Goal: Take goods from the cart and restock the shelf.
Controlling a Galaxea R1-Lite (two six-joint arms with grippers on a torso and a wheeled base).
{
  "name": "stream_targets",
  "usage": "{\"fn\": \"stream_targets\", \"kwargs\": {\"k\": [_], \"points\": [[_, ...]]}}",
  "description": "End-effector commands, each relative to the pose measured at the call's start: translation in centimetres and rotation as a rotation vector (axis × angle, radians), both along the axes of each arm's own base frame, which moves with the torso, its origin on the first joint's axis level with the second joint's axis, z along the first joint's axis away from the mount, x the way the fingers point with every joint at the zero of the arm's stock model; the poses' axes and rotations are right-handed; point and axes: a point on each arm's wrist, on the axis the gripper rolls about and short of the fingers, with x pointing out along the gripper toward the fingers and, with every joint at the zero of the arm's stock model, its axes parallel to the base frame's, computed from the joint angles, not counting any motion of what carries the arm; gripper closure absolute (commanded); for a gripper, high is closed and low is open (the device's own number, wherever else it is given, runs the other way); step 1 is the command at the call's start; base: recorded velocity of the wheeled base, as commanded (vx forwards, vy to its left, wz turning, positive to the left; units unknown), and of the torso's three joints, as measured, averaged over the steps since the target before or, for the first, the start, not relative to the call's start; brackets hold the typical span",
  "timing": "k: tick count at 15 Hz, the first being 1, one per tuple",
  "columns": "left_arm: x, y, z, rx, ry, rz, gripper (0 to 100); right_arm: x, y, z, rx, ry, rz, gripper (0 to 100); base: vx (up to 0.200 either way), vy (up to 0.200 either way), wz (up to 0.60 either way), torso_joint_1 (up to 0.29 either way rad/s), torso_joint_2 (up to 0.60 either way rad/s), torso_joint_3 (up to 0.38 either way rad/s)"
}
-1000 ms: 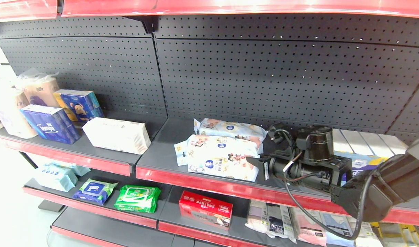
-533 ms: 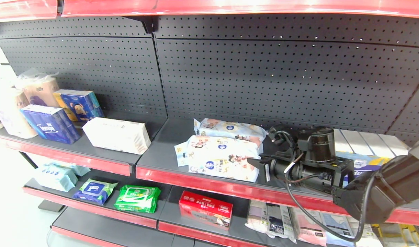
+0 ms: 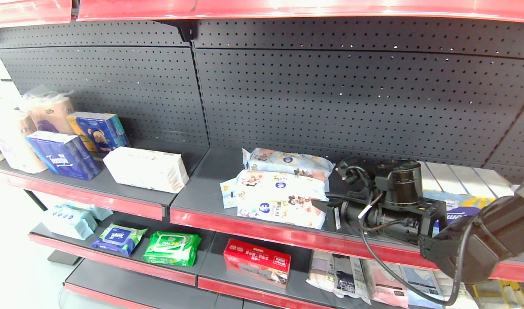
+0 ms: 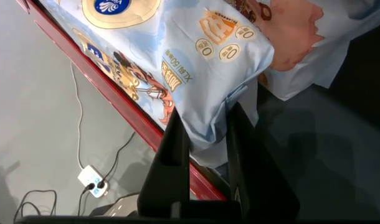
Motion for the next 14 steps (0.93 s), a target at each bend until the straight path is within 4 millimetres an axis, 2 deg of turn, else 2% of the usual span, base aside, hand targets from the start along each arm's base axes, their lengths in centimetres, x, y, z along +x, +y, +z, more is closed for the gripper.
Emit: {"fn": "stream_targets", "kwargs": {"k": [1, 11, 12, 14], "points": [[0.01, 0.00, 0.00, 0.000, 0.001, 0.000, 0, -0.05, -0.02, -0.04, -0.003, 0.002, 0.002, 100, 0.000, 0.000, 0.00, 0.000, 0.00, 0.000], [0.01, 0.00, 0.00, 0.000, 0.001, 0.000, 0, -0.05, -0.23, -0.22, -0.033, -0.010, 0.014, 100, 0.000, 0.000, 0.00, 0.000, 0.00, 0.000], [0.01, 0.00, 0.02, 0.000, 0.000, 0.000, 0, -0.03, -0.28, -0.22, -0.033, -0.010, 0.012, 0, 0.000, 0.000, 0.00, 0.000, 0.00, 0.000], [0.01, 0.00, 0.00, 0.000, 0.001, 0.000, 0, -0.04, -0.28, -0.16, -0.029, -0.011, 0.011, 0, 0.000, 0.000, 0.00, 0.000, 0.00, 0.000]]}}
